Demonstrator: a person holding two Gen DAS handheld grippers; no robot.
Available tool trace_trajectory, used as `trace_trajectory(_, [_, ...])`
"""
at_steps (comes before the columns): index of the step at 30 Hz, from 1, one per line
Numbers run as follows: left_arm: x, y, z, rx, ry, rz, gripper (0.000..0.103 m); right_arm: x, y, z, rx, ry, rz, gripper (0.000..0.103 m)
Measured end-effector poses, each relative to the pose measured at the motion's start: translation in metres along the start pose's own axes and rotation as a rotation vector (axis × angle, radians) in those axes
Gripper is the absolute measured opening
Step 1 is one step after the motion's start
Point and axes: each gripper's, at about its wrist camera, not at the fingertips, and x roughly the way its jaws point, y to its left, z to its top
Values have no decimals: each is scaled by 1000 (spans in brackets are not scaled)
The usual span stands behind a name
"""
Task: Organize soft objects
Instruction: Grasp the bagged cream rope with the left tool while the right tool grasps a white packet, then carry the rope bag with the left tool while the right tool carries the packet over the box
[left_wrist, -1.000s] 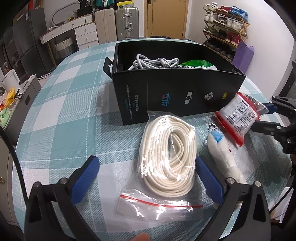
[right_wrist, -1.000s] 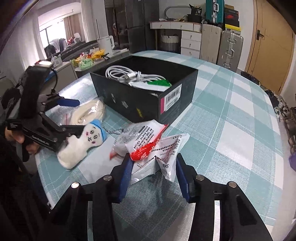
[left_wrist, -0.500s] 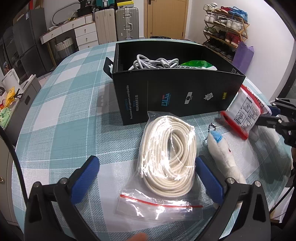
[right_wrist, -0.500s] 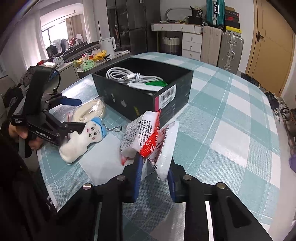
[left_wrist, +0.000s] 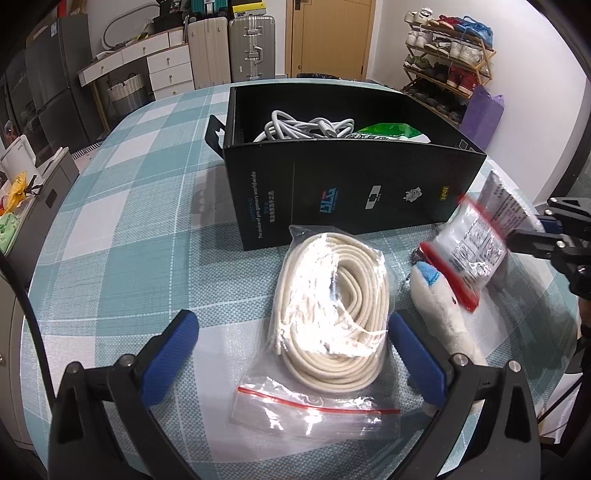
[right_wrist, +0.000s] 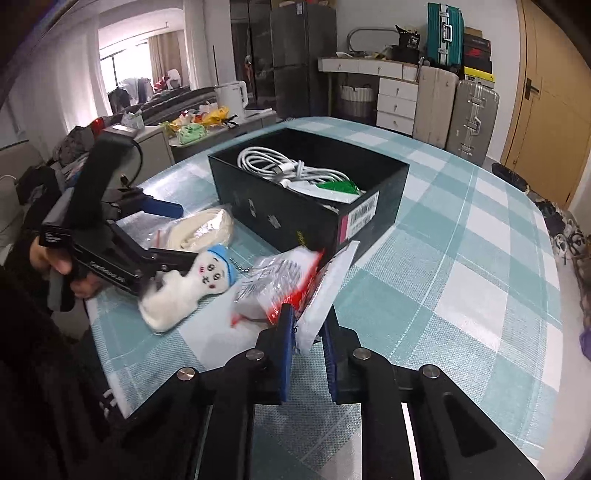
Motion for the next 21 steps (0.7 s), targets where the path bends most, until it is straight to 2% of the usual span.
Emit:
trace_trajectory(4, [-1,0,0,2,-6,-14,100,2,-3,0,7,-8,-11,15])
trace_trajectory(7, [-4,-3,-2,14,-24,-26,89,-2,-3,1,5,-17,-23,15])
trace_trajectory(10, [-8,-7,-2,35,-45,-40,68,-5,-5,1,7,-28,-30,15])
trace_trajectory(11, [-9,-9,-3,45,-52,-45,56,-6,-5,1,7,-31,-33,15])
trace_trajectory(12, [-10,-10,-3,50,-54,-46,49,-7,-5,1,6,-34,-34,15])
trace_trajectory(14, [-12,-8,-2,40,-59,-75,39,-8,-4,1,2,-39,-33,14])
trace_trajectory(21, [-21,-5,-1,21,-86,-98,34,-17,-3,2,-7,-58,-45,14])
